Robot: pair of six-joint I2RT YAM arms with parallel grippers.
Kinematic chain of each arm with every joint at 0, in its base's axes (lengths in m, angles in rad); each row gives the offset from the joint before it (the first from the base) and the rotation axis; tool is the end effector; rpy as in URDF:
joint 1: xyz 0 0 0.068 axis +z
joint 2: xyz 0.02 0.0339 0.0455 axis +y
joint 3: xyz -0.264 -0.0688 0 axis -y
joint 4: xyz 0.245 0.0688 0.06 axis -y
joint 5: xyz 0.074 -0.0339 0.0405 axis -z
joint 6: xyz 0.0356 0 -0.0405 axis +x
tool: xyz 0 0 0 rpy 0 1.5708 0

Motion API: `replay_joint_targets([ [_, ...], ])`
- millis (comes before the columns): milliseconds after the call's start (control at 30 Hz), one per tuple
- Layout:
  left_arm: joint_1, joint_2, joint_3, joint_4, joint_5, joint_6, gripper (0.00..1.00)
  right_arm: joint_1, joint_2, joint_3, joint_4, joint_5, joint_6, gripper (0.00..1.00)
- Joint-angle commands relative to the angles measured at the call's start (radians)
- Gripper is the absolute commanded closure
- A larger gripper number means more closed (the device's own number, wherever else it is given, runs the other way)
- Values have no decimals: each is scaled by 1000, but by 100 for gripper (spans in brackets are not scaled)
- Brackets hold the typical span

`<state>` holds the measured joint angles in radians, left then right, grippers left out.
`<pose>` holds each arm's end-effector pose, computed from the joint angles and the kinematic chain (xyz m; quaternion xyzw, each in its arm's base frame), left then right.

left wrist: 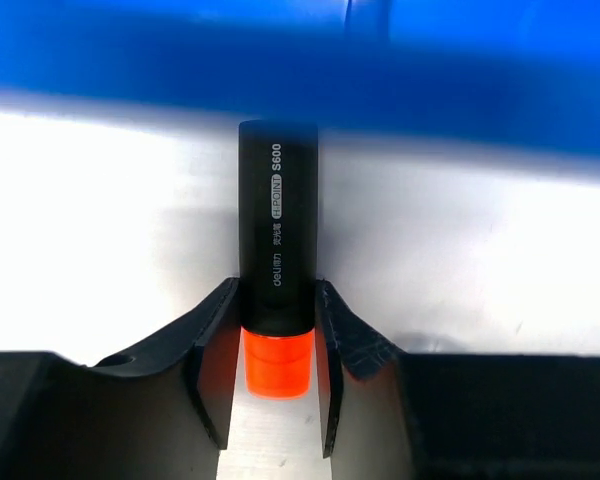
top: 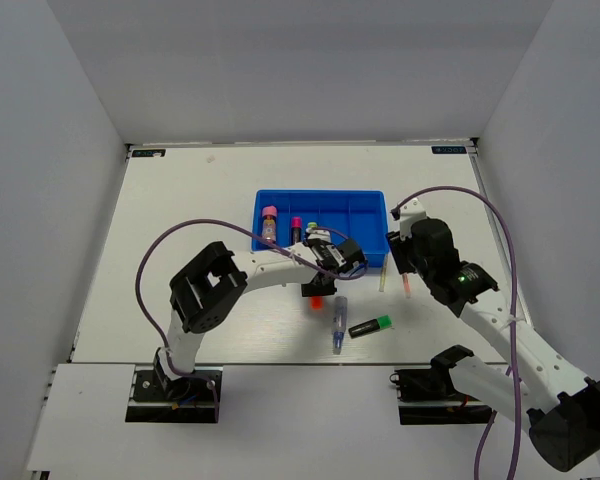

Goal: Sort the stationery into containers
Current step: Grab a piece of stationery with the left arm, then place the stationery into the container

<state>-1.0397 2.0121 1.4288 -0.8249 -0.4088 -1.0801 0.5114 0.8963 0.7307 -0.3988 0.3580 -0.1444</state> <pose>0.2085 -0.3270 0.1621 -0.0362 0.9754 0.0296 0.2154 0.1782 0.0857 0.2811 -0.1963 0.8438 -0.0668 0.4950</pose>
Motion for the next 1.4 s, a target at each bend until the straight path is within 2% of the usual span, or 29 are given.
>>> replay_joint_targets([
  [0,-26,-98,28,-60,-41,40,95,-7,-17,-8,28,-7,-12,41],
  [67,-28,-145,65,-98,-54,80,96,-13,-25,-10,26,-13,-21,53],
  [100,-28,-165,88,-103,-71,110,96,-8,-28,-13,25,-13,-24,69],
  [167,-26,-194,134,-137,-90,152,97,-10,-33,-14,20,-33,-32,85],
  [200,-16,-200,183,-143,-93,164,97,-8,-36,-13,15,-43,-34,98],
  [400,88,-222,309,-188,-76,271,97,-10,-33,-16,-9,-102,-52,100],
  [467,122,-208,338,-189,-41,299,97,-11,-33,-17,-11,-134,-60,72],
  [533,202,-156,407,-190,7,315,97,-7,-28,-14,-20,-152,-76,44],
  [567,236,-139,464,-188,30,334,97,-10,-23,-14,-26,-180,-81,44],
  [600,268,-91,482,-186,47,347,96,-10,-19,-14,-29,-188,-93,46],
  [633,291,-72,504,-171,73,361,96,-8,-17,-13,-38,-206,-93,63],
  [700,316,8,594,-177,103,394,94,-8,-16,-17,-44,-228,-109,91],
  [733,329,26,640,-186,110,407,94,-7,-16,-19,-46,-243,-107,100],
  [800,340,75,683,-195,119,414,91,-8,-17,-19,-48,-252,-119,100],
  [833,354,92,687,-194,120,413,90,-7,-19,-17,-52,-258,-130,95],
  [967,383,111,619,-149,162,398,88,-7,-22,-20,-57,-293,-147,47],
  [1133,388,117,561,-129,182,382,88,-7,-16,-25,-55,-286,-150,45],
  [1233,377,116,535,-122,185,388,83,-8,-10,-27,-52,-284,-152,39],
  [1267,376,116,532,-118,182,388,70,-7,-10,-25,-52,-287,-153,31],
  [1333,374,120,522,-118,183,385,58,-10,-11,-28,-54,-292,-159,23],
  [1367,374,123,524,-120,186,385,45,-7,-10,-27,-58,-295,-162,21],
])
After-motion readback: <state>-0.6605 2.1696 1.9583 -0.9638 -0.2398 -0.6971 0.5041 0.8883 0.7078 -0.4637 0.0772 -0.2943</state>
